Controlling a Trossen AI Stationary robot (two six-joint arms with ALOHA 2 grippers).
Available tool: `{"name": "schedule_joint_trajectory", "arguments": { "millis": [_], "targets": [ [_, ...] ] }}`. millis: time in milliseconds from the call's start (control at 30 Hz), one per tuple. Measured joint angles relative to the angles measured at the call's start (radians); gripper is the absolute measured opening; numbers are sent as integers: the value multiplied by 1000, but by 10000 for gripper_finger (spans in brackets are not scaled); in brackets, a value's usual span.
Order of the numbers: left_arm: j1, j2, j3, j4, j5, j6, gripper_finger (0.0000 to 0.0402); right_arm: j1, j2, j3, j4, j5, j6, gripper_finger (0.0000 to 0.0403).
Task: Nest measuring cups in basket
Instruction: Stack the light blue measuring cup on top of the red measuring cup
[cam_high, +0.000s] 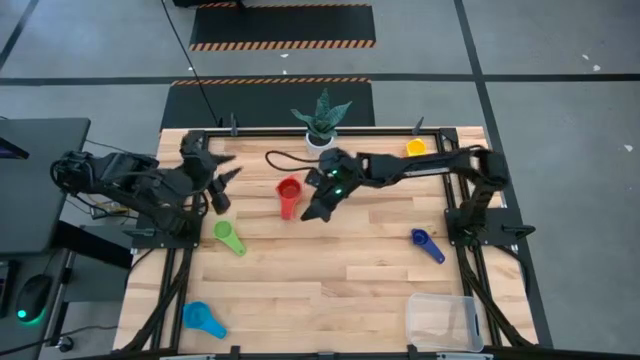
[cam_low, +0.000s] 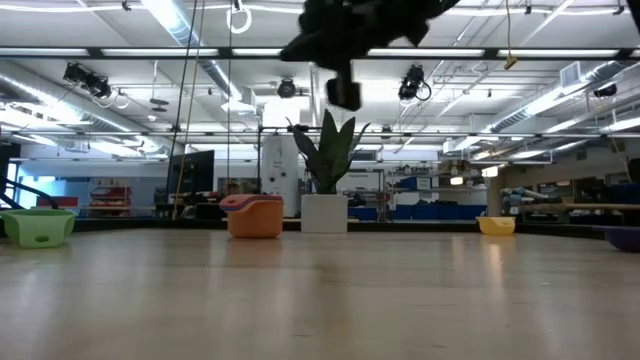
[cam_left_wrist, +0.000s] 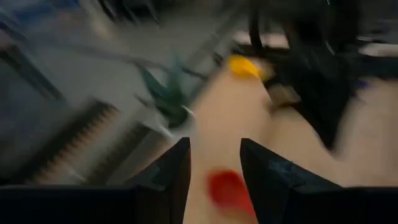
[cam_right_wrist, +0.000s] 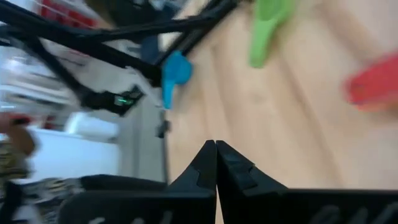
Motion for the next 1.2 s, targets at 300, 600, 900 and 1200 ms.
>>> {"name": "schedule_joint_trajectory", "arguments": {
  "millis": [300,600,900,1200],
  "targets": [
    [-6,18,-1,-267,592,-588,146,1,-262,0,-256,231,-152,1],
    [-98,58,-88,-386,803,-1150,146,2,-420,0,-263,291,-244,1],
    [-278,113,-285,-249,948,-1561,146,2,-495,0,-268,292,-322,1],
    [-443,197,-448,61,1005,-1802,146,-10,-500,0,-269,294,-354,1]
  ]
}}
